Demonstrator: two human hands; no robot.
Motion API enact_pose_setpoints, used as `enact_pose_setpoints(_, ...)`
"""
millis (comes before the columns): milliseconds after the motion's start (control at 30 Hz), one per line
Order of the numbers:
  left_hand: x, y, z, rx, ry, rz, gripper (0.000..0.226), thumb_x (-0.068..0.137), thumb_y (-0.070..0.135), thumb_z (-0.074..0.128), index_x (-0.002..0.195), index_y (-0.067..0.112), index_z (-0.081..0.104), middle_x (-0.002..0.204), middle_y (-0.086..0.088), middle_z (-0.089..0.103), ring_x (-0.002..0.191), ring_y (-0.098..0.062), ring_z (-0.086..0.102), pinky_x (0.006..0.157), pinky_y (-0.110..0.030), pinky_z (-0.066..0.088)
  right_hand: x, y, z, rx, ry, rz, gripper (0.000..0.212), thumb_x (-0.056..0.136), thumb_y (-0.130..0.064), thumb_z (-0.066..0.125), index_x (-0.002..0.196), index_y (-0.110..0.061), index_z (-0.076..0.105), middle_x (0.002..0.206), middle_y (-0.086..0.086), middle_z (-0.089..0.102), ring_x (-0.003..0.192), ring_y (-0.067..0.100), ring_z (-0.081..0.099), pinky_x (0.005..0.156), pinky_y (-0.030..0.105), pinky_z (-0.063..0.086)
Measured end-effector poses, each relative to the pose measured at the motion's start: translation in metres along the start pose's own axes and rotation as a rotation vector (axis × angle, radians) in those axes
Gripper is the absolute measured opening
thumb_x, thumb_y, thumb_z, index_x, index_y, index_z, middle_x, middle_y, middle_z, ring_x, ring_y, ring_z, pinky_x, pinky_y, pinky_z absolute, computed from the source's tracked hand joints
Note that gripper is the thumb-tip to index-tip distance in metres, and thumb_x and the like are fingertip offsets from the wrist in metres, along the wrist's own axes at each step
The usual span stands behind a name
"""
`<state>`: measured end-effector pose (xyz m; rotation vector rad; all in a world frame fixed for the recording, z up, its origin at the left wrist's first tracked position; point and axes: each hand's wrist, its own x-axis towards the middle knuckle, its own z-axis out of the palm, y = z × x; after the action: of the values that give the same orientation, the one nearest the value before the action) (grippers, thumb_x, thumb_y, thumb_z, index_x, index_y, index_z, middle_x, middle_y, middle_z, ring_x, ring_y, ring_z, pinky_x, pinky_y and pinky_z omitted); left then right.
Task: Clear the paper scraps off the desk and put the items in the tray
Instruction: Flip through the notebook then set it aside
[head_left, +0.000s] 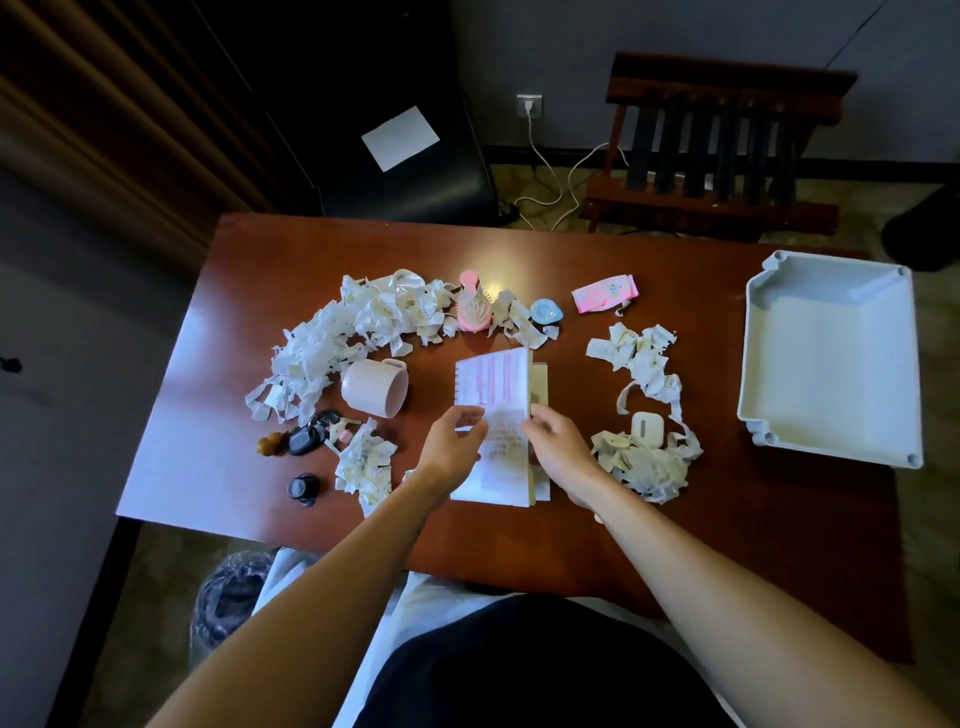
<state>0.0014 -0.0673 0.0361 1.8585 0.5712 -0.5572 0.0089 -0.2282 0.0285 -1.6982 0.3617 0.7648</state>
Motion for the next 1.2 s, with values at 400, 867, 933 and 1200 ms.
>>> enact_pose_setpoints(400, 0.024, -0.018, -0.012, 0.094, -0.027, -0.181, 0.039, 0.1, 0.015, 0.051, 0.138, 0.013, 0.048, 0.14, -0.008, 0.053, 0.109, -0.016, 0.052, 0.084, -0.027, 0.043, 0.013, 0.014, -0.011, -0.05, 0.02, 0.117, 0.034, 0.101, -0.02, 0.045, 0.134, -0.02, 0.052, 0.126, -0.008, 0.058, 0.109, 0.009, 0.054, 0.071, 0.019, 0.044)
enact_pose_setpoints(867, 0.054, -0.018, -0.016, -0.187, -0.067, -0.473, 0.042, 0.095, 0.026, 0.06, 0.132, 0.016, 0.041, 0.125, -0.009, 0.057, 0.11, -0.026, 0.059, 0.083, -0.04, 0.053, 0.024, 0.021, -0.009, -0.152, -0.011, 0.122, 0.052, 0.085, -0.011, 0.068, 0.132, -0.021, 0.048, 0.13, 0.0, 0.044, 0.115, 0.015, 0.054, 0.094, 0.026, 0.049)
enact_pose_setpoints(933, 0.058, -0.021, -0.016, -0.17, -0.067, -0.497, 0.051, 0.09, 0.029, 0.066, 0.133, 0.016, 0.042, 0.126, -0.006, 0.057, 0.113, -0.026, 0.058, 0.095, -0.044, 0.05, 0.023, 0.021, -0.01, -0.127, -0.004, 0.116, 0.048, 0.085, -0.008, 0.068, 0.128, -0.02, 0.05, 0.124, -0.002, 0.047, 0.114, 0.014, 0.055, 0.087, 0.022, 0.049)
enact_pose_setpoints(1200, 0.039, -0.026, -0.006, -0.177, -0.113, -0.418, 0.037, 0.081, 0.008, 0.078, 0.11, 0.01, 0.056, 0.105, -0.006, 0.071, 0.091, -0.023, 0.071, 0.082, -0.04, 0.059, 0.015, 0.02, -0.014, -0.061, -0.065, 0.123, 0.044, 0.087, -0.011, 0.066, 0.128, -0.022, 0.053, 0.115, -0.011, 0.061, 0.105, 0.003, 0.058, 0.073, 0.015, 0.046)
